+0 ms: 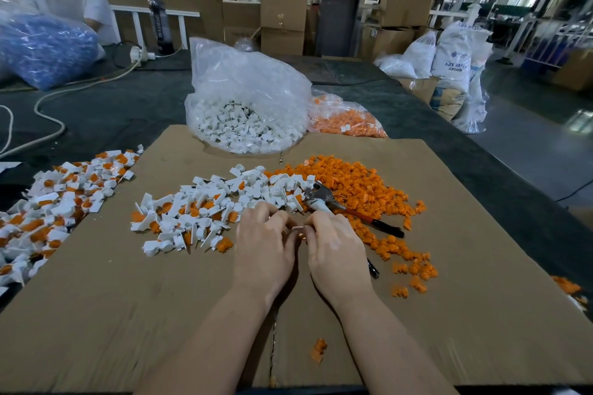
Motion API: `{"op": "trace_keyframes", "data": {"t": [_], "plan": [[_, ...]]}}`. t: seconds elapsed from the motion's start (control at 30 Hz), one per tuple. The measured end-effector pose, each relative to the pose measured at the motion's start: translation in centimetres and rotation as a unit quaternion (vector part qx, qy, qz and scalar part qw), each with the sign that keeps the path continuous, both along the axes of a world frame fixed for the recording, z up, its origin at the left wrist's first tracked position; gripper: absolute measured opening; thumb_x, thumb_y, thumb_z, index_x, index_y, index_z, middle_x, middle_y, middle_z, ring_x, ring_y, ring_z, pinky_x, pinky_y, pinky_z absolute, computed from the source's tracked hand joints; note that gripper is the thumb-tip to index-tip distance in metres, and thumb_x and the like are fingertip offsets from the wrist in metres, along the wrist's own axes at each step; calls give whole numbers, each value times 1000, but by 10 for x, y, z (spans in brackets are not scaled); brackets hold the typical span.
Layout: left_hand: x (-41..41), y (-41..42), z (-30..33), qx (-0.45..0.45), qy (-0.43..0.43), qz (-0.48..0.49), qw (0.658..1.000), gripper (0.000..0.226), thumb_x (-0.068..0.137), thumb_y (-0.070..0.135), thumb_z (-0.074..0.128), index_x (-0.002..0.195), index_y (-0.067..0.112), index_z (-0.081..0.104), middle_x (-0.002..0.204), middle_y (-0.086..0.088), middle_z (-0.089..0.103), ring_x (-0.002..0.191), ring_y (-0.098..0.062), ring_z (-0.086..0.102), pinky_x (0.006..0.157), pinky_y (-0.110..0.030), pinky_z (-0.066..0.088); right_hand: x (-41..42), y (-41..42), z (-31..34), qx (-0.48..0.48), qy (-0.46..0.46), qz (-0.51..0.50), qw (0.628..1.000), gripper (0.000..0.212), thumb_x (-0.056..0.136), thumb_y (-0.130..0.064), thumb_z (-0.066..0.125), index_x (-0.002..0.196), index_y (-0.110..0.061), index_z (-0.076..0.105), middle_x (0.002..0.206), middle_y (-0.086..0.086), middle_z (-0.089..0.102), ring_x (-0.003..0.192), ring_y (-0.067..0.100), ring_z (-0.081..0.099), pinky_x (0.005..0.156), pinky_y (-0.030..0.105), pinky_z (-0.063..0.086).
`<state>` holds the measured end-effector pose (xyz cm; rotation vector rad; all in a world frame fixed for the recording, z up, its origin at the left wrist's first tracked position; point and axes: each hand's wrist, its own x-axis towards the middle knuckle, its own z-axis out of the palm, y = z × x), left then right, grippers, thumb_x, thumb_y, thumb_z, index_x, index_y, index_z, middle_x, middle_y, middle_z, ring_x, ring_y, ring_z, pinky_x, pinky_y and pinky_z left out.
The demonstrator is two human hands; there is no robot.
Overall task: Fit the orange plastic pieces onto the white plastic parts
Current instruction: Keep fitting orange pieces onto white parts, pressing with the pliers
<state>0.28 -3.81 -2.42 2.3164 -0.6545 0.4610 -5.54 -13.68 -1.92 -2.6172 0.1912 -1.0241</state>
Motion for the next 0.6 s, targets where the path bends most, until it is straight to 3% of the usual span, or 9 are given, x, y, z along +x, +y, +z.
{"op": "trace_keyframes", "data": {"t": [0.13, 0.23, 0.43, 0.6], "plan": [[-6, 0, 3, -10, 43, -33, 998, 10, 88, 26, 57, 89, 16, 59, 85, 2, 60, 83, -19, 54, 66, -26, 39, -1, 1, 3, -9, -21, 3, 1000, 10, 83, -1, 60, 74, -5, 58, 72, 8, 58, 66, 26, 54, 60, 34, 47], [-6, 0, 3, -11, 55, -36, 998, 11, 90, 28, 54, 90, 17, 57, 85, 1, 63, 79, -16, 56, 60, -23, 33, -1, -1, 3, -6, -28, -4, 1000, 11, 83, 0, 61, 74, -5, 58, 72, 8, 57, 67, 25, 52, 62, 35, 48], [3, -2, 1, -19, 67, -54, 996, 11, 89, 22, 61, 89, 11, 63, 86, 5, 47, 79, -11, 46, 64, -16, 27, 0, -2, 1, 10, -24, -12, 1000, 9, 83, -2, 62, 75, -5, 60, 73, 6, 58, 68, 24, 52, 63, 27, 40], [3, 0, 1, -47, 84, -59, 994, 6, 88, 21, 61, 92, 16, 63, 88, 8, 53, 80, -7, 48, 64, -14, 30, 1, -3, 0, 16, -27, -8, 999, 9, 81, 0, 66, 75, -6, 62, 72, 5, 59, 67, 23, 55, 63, 25, 41]]}}
